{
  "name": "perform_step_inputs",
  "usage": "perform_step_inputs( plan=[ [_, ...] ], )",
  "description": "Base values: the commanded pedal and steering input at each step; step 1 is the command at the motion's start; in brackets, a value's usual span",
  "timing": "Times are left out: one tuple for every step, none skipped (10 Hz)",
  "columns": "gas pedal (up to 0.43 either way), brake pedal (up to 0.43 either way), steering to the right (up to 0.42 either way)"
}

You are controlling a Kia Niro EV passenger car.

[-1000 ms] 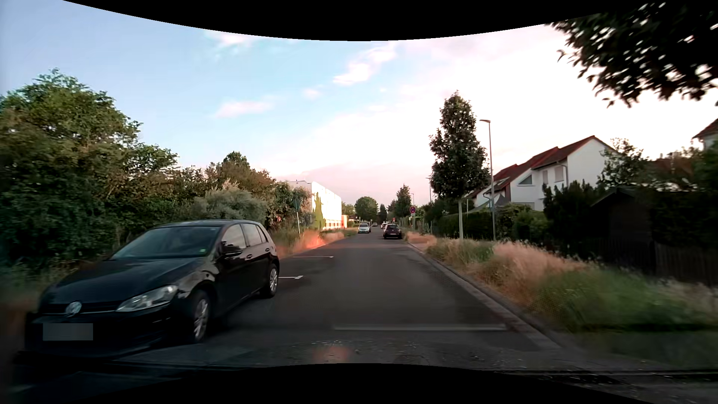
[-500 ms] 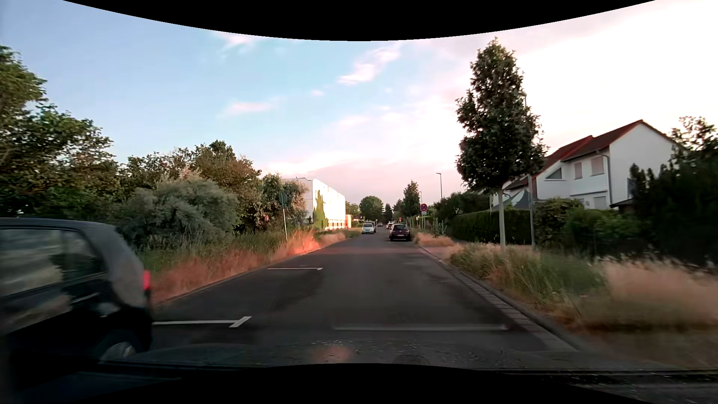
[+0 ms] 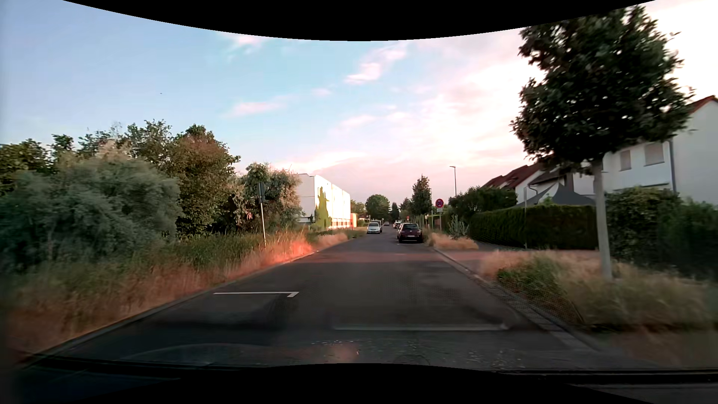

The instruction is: Follow the waypoints while adhering to traffic rules and regulations

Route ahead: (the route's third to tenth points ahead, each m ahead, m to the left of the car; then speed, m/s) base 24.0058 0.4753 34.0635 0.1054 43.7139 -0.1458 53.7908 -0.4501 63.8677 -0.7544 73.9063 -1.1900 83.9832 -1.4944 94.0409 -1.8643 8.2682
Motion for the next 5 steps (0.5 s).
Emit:
perform_step_inputs(
  plan=[
    [0.008, 0.0, -0.025],
    [0.008, 0.0, -0.025],
    [0.008, 0.0, -0.025],
    [0.008, 0.0, -0.025],
    [0.008, 0.0, -0.024]
  ],
)
